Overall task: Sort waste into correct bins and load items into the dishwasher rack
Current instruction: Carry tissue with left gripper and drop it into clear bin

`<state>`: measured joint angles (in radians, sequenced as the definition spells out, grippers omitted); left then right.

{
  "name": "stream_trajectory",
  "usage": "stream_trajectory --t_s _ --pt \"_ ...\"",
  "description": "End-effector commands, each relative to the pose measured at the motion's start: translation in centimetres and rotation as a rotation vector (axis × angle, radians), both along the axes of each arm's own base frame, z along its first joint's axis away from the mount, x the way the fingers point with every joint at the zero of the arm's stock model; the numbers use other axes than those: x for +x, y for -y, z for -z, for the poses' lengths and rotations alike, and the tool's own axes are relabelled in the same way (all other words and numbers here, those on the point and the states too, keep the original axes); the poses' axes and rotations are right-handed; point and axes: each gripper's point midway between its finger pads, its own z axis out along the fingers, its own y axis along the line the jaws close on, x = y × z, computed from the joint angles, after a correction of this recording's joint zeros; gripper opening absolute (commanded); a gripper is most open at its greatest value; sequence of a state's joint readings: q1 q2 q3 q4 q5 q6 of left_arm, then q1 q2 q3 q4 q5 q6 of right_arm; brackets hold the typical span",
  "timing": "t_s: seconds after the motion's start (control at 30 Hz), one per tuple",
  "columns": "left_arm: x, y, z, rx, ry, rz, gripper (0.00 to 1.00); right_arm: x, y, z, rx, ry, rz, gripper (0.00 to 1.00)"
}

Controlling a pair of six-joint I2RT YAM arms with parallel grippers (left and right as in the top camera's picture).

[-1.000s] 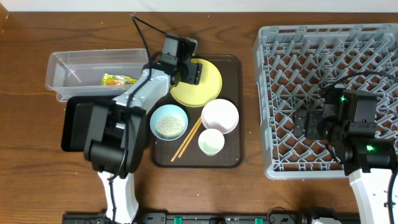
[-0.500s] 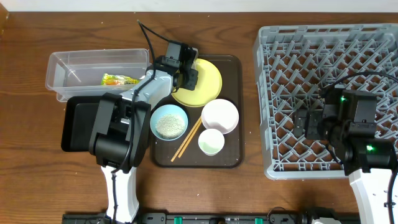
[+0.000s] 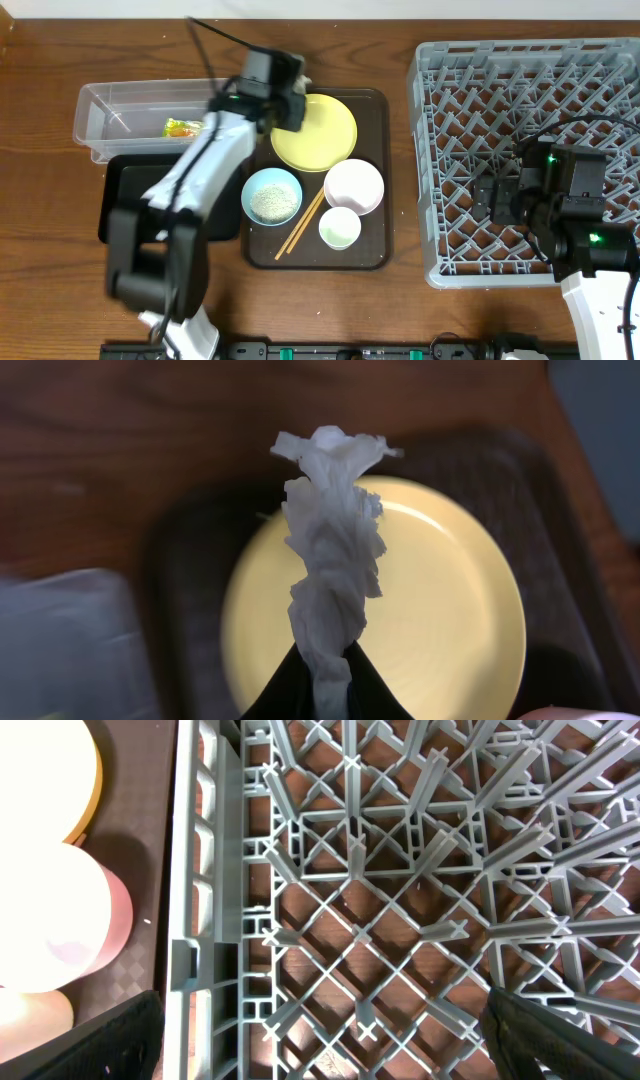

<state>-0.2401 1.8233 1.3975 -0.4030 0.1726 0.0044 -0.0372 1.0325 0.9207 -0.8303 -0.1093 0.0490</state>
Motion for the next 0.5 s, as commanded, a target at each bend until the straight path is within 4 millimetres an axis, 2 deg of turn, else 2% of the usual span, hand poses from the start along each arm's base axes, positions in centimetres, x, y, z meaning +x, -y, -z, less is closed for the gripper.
stream_trajectory --t_s 0.0,0.1,0.23,0.37,0.47 --pt "0.3 -5.2 -1.5 -0.019 -0.010 -0.220 0.10 0.3 0.3 -0.8 0.011 0.018 0.018 0.99" --pt "-0.1 -9.9 -1.2 -0.088 -0.069 -0.453 0.11 0.3 0.3 -0.8 0.011 0.018 0.018 0.99" --pt "-0.6 -14.5 0.0 -0.192 -0.138 -0.712 0.09 0.3 0.3 -0.8 0.011 0.019 0.018 0.99" --pt "-0.8 -17.7 1.3 -0.262 -0.174 -0.885 0.09 0.3 0.3 -0.8 0.011 0.018 0.018 0.99" --pt "-0.8 -19.1 2.5 -0.266 -0.196 -0.935 0.09 0.3 0.3 -0.8 0.012 0.016 0.018 0.99"
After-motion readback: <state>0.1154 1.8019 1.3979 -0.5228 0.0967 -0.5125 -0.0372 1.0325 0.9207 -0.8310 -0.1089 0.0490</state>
